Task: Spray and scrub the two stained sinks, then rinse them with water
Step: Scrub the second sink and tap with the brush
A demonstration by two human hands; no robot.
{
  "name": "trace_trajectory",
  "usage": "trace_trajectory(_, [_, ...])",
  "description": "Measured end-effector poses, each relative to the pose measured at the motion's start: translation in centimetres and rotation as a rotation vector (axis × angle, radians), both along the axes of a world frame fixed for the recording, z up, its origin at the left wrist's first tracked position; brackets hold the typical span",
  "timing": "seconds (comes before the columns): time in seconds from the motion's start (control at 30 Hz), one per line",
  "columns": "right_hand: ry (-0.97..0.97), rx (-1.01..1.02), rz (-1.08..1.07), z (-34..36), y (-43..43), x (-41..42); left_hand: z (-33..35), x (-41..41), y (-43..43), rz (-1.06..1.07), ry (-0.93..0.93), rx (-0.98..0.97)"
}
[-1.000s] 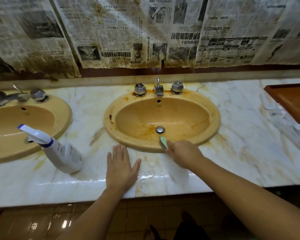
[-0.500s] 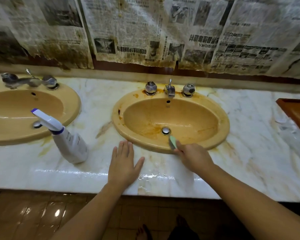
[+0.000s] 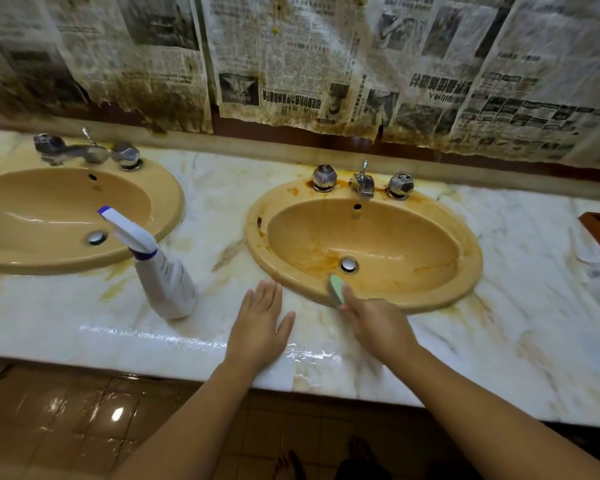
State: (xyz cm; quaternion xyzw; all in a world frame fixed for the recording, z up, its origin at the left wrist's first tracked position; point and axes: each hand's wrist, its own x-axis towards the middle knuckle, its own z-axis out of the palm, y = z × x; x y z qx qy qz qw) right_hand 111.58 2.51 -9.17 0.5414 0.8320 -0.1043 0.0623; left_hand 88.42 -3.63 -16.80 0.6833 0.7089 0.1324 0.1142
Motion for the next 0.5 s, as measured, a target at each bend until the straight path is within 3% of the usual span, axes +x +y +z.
trace_trajectory(0.13, [0.061, 0.051, -0.163, 0.3, -0.5, 4.0, 0.5, 0.4, 0.1, 0.02, -0.018, -0.024])
trace_trajectory(0.33, [0.115, -0.015, 0.075, -0.2, -0.3, -6.0, 1.2, -1.3, 0.6, 0.031, 0.102, -0.09])
trace_trajectory(0.5, [0.042, -0.101, 0.102, 3.1, 4.3, -6.6, 0.7, -4.3, 0.7, 0.114, 0.098, -0.086])
